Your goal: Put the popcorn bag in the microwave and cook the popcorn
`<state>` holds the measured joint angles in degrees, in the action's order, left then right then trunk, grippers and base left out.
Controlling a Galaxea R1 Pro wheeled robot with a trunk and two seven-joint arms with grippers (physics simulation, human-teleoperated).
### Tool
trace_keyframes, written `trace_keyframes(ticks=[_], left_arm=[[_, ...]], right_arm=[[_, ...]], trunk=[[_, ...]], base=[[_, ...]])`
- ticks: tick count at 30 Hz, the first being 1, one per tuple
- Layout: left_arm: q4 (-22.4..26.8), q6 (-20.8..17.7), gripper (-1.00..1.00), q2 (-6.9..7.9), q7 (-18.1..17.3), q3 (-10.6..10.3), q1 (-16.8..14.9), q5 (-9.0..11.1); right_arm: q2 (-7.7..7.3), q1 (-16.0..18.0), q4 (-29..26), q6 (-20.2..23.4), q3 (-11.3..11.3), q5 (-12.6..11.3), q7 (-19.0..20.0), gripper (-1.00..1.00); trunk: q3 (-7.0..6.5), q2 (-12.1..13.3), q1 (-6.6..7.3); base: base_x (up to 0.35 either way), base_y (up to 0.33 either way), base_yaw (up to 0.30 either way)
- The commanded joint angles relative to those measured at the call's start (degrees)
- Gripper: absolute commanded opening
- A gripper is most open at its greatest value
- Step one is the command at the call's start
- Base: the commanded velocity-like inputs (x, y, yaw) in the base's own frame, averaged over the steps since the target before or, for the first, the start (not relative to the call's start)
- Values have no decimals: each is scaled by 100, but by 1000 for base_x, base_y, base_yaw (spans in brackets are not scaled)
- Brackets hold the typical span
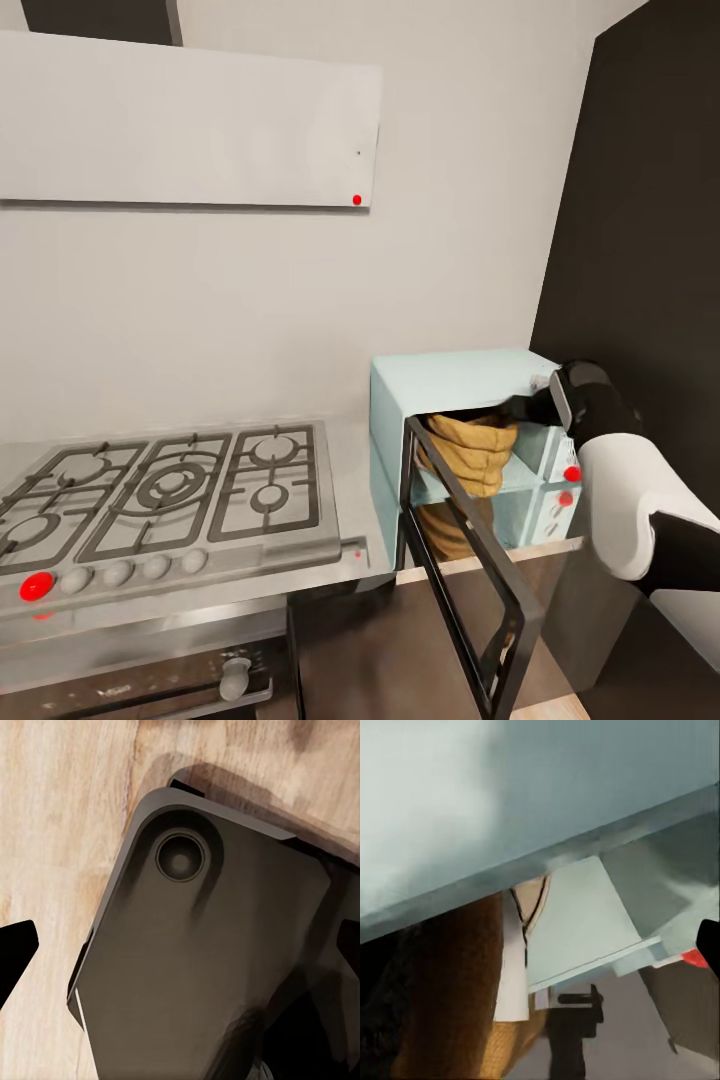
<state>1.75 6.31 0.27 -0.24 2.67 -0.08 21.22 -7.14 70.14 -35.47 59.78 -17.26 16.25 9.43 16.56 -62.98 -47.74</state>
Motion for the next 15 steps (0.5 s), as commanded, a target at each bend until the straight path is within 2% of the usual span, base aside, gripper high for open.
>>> trace_keyframes(ticks=[1,3,6,7,9,11,15], left_arm=[[1,10,100,-1,-3,23,-1,5],[2,11,100,-1,-3,23,-1,5],[1,11,100,-1,-3,23,-1,5],[1,11,100,-1,-3,23,-1,5],[1,11,100,-1,-3,23,-1,5],[1,12,100,-1,-3,23,-1,5],[1,18,100,-1,-3,31,-1,5]], right_arm=[[-54,8,-135,22,-28,-17,136,100],[-414,8,-136,22,-24,-12,794,100],[-638,8,-108,22,53,-1,914,100],[-773,8,-64,22,91,5,930,100],[-908,-13,-36,22,109,52,935,100],[-1042,-181,-31,22,115,143,948,100],[-1139,-331,-31,22,118,171,955,100]], trunk=[[5,-4,0],[5,-4,0],[5,-4,0],[5,-4,0],[5,-4,0],[5,-4,0],[5,-4,0]], base=[[0,0,0],[0,0,0],[0,0,0],[0,0,0],[0,0,0],[0,0,0],[0,0,0]])
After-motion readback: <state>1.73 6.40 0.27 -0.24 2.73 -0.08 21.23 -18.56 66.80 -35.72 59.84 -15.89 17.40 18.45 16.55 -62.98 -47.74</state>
